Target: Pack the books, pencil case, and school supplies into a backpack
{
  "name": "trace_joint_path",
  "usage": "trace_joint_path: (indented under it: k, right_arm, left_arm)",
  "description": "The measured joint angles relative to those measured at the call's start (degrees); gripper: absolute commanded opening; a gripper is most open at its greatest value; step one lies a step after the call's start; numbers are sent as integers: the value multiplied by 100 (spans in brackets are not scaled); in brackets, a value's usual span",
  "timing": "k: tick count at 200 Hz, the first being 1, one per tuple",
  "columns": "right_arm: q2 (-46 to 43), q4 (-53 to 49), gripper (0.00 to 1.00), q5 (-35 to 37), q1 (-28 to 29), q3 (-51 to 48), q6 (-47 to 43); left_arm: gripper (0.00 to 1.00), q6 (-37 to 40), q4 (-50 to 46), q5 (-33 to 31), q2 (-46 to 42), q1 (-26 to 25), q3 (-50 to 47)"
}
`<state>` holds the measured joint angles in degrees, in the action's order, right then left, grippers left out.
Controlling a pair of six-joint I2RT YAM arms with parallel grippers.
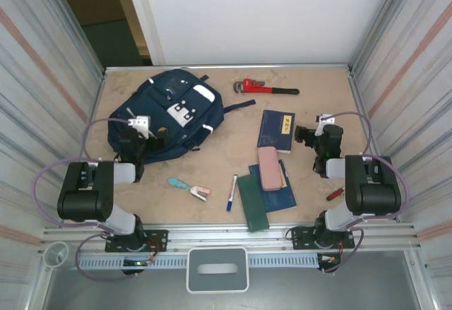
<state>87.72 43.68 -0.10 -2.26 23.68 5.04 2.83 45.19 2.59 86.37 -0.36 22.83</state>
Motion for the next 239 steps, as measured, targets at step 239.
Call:
trace_joint_path:
  k: [239]
  right_arm:
    - [-380, -503, 99, 468, 245, 20, 4]
  left_arm:
    - [99, -120, -393, -378, -417, 0, -13]
